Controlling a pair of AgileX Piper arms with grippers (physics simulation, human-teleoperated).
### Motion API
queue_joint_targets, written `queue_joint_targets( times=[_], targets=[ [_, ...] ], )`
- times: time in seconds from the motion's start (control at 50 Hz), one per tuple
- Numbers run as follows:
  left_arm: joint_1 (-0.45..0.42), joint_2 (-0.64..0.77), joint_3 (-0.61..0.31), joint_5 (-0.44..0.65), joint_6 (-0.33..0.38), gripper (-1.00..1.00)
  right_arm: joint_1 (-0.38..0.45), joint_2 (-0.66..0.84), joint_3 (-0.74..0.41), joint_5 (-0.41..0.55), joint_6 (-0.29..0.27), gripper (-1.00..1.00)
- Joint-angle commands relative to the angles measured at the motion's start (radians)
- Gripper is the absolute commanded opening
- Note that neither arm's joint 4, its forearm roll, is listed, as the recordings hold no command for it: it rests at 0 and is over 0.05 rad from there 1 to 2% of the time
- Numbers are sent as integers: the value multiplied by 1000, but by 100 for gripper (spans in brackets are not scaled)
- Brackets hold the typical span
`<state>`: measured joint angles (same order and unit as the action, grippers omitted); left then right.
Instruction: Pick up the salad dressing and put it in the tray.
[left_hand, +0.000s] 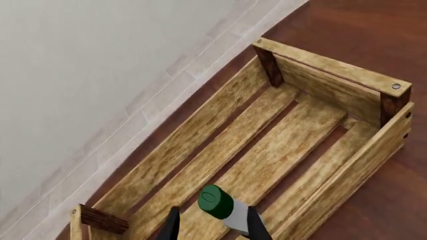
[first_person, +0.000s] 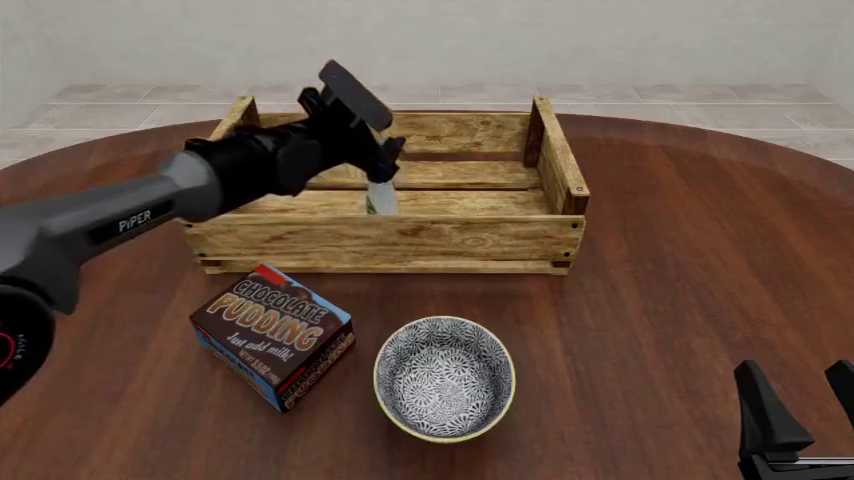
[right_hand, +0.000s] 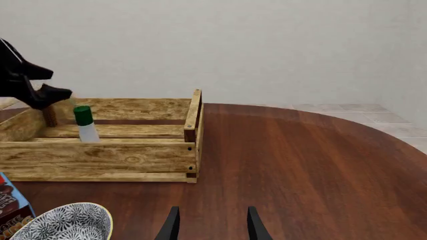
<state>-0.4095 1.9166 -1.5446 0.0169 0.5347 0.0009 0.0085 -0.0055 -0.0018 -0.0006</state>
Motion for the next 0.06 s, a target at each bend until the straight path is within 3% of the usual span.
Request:
queue_joint_targets(
  times=[0.02, 0.06],
  targets=[
    [-15, -72, 58, -16, -4, 100, 0, 0, 0, 0, 0, 100],
    [-18, -90, 83, -34, 6, 100, 0, 0, 0, 0, 0, 100]
  ],
)
